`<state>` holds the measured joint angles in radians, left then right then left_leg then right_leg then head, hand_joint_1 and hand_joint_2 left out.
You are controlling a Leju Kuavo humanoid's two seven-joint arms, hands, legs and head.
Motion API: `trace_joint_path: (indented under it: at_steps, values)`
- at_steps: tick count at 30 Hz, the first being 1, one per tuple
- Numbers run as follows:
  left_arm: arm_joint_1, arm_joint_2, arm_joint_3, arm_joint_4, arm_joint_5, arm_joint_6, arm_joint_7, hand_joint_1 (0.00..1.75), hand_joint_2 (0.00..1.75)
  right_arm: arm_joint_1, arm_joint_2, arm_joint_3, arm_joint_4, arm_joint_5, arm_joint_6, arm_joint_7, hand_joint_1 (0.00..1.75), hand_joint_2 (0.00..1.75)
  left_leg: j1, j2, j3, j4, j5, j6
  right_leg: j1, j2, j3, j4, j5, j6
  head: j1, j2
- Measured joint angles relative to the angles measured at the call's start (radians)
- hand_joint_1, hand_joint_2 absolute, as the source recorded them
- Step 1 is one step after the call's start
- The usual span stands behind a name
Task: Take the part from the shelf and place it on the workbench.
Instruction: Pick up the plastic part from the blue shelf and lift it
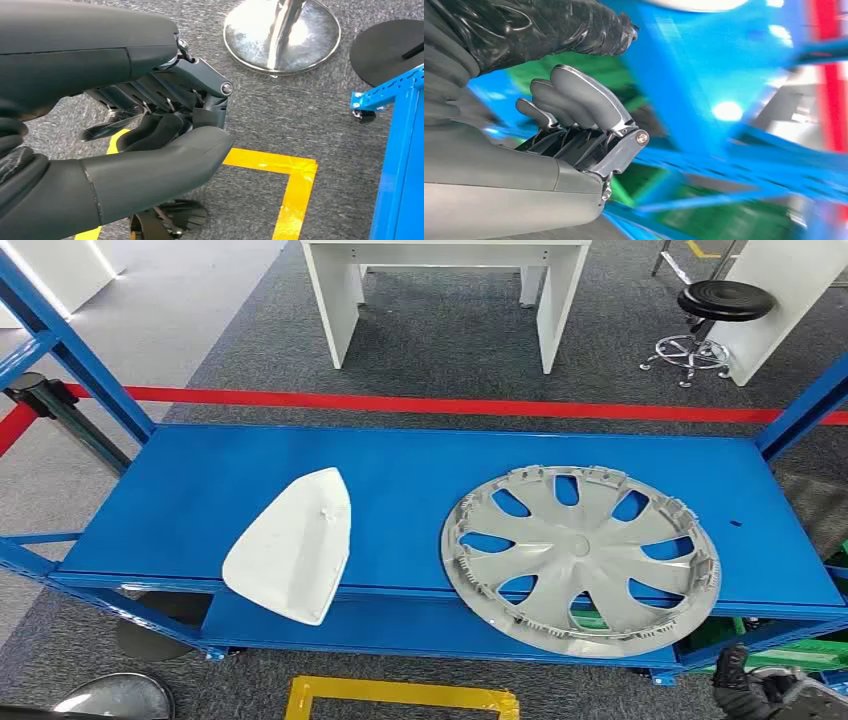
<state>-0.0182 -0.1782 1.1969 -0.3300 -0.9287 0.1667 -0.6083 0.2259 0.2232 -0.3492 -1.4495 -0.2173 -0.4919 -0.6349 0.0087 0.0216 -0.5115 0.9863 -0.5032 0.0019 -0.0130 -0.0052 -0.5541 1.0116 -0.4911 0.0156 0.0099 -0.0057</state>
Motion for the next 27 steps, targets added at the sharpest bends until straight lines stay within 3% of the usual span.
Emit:
trace_joint_path:
  at_steps: [6,10,19,27]
  values:
    - [-0.002,-0.001,0.006,0.007,-0.016,0.009,-0.001,1.75,1.75,0.032,0.02,-0.007,-0.172,0.084,-0.041,-0.013,1.75,1.75,0.0,0.0,0.0,0.0,0.0,0.0,0.0,0.0,0.0,0.0,0.0,0.0,0.0,0.0]
    - [-0.004,-0.002,0.011,0.011,-0.028,0.012,-0.002,1.75,1.75,0.057,0.033,0.002,-0.296,0.173,-0.07,-0.024,0.04,1.75,0.0,0.0,0.0,0.0,0.0,0.0,0.0,0.0,0.0,0.0,0.0,0.0,0.0,0.0]
    - [-0.006,-0.002,0.031,0.017,-0.057,0.022,-0.002,1.75,1.75,0.131,0.024,0.132,-0.509,0.379,-0.123,-0.041,0.0,1.75,0.0,0.0,0.0,0.0,0.0,0.0,0.0,0.0,0.0,0.0,0.0,0.0,0.0,0.0]
    - [-0.01,-0.002,0.052,0.019,-0.077,0.029,-0.002,1.75,1.75,0.214,-0.065,0.302,-0.574,0.527,-0.149,-0.05,0.0,1.75,0.0,0.0,-0.001,0.0,-0.001,0.001,0.0,0.0,0.0,0.0,0.0,0.0,0.0,0.0]
